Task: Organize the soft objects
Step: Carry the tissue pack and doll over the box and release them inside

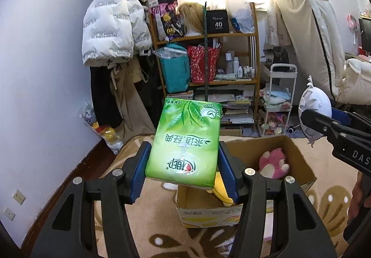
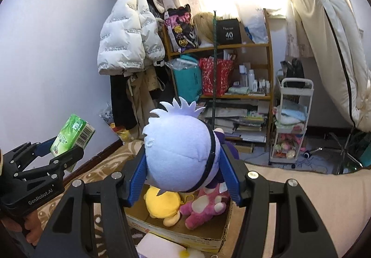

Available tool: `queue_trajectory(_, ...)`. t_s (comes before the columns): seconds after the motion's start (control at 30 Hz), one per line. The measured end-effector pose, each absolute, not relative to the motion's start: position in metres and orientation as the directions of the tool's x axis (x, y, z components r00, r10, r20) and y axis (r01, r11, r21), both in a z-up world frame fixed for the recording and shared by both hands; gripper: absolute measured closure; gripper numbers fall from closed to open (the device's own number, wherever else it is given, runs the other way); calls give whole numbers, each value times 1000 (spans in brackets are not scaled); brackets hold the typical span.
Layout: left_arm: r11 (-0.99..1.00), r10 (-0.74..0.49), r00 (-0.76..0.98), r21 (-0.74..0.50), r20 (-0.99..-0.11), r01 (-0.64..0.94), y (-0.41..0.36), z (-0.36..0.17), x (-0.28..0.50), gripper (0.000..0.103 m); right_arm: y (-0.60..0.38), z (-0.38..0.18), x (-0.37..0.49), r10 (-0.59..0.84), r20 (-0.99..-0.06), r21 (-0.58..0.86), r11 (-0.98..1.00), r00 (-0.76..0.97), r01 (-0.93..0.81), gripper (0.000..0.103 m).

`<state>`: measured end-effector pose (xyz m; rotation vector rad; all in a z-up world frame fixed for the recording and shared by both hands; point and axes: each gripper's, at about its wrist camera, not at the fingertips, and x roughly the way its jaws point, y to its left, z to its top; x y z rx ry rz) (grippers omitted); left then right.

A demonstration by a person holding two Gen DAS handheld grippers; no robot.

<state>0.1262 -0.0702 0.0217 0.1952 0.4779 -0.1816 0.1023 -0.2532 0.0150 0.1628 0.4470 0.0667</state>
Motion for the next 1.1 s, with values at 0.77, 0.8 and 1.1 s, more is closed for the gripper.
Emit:
queue_trajectory(0.77, 956, -155, 780, 107, -606, 272, -83, -33, 159, 46, -247, -42, 123, 115, -564, 166, 986, 818, -24, 38)
queue_trajectory(0.8, 956, -152, 778, 109, -609, 272, -83, -34, 159, 46, -246, -43, 122, 115, -568, 164, 986, 815, -25, 38)
queue_trajectory(1.1, 957, -118, 772, 137, -625, 257, -80, -35, 160, 32, -248, -47, 119, 114, -602, 172, 985, 790, -11, 36)
